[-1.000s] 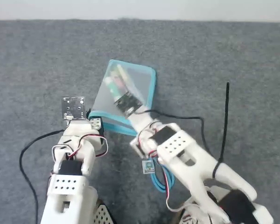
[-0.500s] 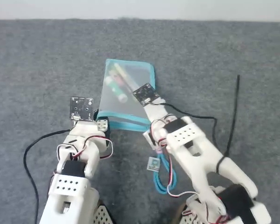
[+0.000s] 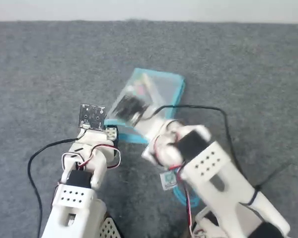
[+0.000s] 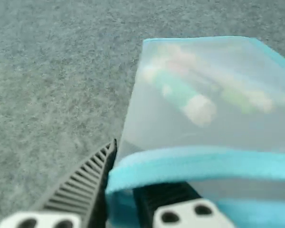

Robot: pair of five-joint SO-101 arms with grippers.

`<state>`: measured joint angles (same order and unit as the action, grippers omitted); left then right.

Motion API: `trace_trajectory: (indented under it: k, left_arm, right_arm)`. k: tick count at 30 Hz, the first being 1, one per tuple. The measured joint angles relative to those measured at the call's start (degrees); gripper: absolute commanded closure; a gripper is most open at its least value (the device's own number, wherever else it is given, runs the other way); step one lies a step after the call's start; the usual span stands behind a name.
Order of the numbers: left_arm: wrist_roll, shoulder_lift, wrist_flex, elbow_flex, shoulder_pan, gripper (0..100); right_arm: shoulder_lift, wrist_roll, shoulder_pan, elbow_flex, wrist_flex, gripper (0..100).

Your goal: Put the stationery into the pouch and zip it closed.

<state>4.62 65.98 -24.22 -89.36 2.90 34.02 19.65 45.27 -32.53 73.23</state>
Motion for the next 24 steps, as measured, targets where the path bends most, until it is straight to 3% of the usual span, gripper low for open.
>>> trace_trajectory:
  k: [7,11,16,21,24]
  left_arm:
    - [0.0,0.0,-1.6,0.0,1.7,99]
    - [0.0,0.0,-1.6,0.0,2.0,99]
    - [0.0,0.0,-1.6,0.0,2.6,99]
    - [0.0,0.0,-1.6,0.0,2.6,99]
    - [0.0,0.0,-1.6,0.0,2.6,99]
  right_arm:
    - [0.1,4.0,10.7,-0.1,0.0,99.3]
    - [0.1,4.1,12.6,-0.1,0.0,99.2]
    - [0.1,2.5,6.4,0.0,1.8,97.6]
    - [0.8,1.9,-2.2,-2.2,3.3,79.2]
    - [2.4,2.1,-2.5,-2.7,4.6,76.0]
